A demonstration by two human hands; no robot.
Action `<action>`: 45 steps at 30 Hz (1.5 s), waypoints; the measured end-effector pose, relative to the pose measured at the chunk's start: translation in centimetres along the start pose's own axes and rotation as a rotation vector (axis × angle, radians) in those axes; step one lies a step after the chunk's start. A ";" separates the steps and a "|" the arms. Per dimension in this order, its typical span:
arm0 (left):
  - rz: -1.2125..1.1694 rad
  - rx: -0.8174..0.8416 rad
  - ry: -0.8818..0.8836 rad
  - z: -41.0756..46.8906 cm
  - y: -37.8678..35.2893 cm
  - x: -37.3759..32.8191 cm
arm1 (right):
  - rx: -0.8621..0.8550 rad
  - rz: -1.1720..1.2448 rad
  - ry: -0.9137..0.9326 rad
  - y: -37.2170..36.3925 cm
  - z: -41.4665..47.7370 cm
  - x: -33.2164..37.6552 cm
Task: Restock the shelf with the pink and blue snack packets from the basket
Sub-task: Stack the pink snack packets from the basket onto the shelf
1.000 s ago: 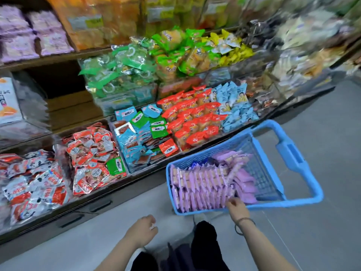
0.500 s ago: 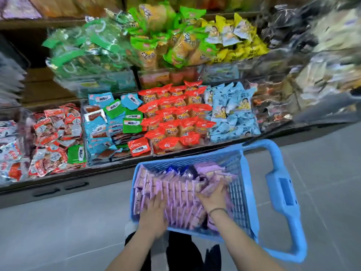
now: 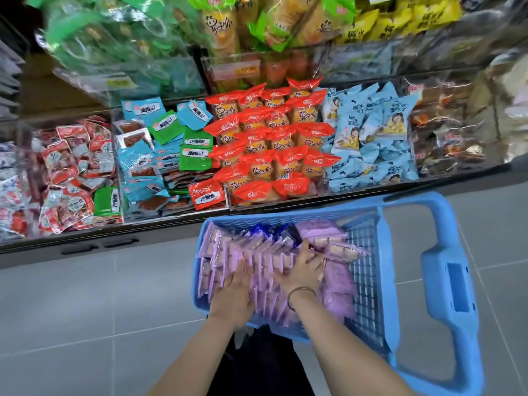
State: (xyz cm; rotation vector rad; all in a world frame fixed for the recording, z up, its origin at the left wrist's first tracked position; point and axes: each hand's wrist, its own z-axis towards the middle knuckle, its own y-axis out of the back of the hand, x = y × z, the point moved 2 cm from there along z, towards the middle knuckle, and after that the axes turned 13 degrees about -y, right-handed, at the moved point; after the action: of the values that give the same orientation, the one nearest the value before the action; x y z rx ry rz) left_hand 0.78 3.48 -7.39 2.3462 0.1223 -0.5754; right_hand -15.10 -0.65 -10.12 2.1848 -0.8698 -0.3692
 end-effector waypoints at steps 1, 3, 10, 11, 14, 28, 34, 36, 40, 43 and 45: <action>-0.001 0.006 -0.004 -0.1 0.0 0.2 | -0.004 -0.038 0.023 0.4 0.3 -0.2; -0.012 0.017 -0.020 -0.2 -0.1 0.4 | 0.010 -0.069 0.080 1.3 0.9 -0.9; -0.048 0.036 -0.033 0.0 0.2 0.3 | 0.119 0.090 0.210 2.7 1.8 -3.8; -0.052 0.039 -0.027 0.1 0.3 0.1 | 0.113 0.111 0.211 2.8 1.7 -3.9; -0.061 -0.039 0.026 0.1 1.0 -1.0 | 0.070 0.217 0.219 3.4 1.2 -4.0; -1.213 -0.043 0.255 0.4 1.9 -5.7 | 0.039 0.410 0.478 6.6 -2.7 -6.2; -0.813 -0.132 0.231 0.0 3.9 -7.2 | -0.206 0.590 0.455 9.5 -4.8 -7.7; -0.879 -0.232 0.151 -0.1 5.3 -8.4 | -0.306 0.637 0.551 10.8 -6.7 -7.5; -1.606 0.009 0.147 -1.0 7.4 -10.7 | -0.078 0.617 0.746 11.1 -10.8 -5.3; -1.829 -0.013 0.042 -1.8 8.0 -9.3 | 0.251 0.782 0.768 10.8 -12.1 -4.1; -1.909 -0.025 0.008 -2.8 7.9 -8.1 | 0.312 0.947 0.694 11.5 -12.3 -3.7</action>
State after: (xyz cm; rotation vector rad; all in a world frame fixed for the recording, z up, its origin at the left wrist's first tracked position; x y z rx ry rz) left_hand -3.54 0.04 2.93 1.4865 2.3744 -1.2730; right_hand -17.07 2.75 6.62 1.6808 -1.4412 0.9675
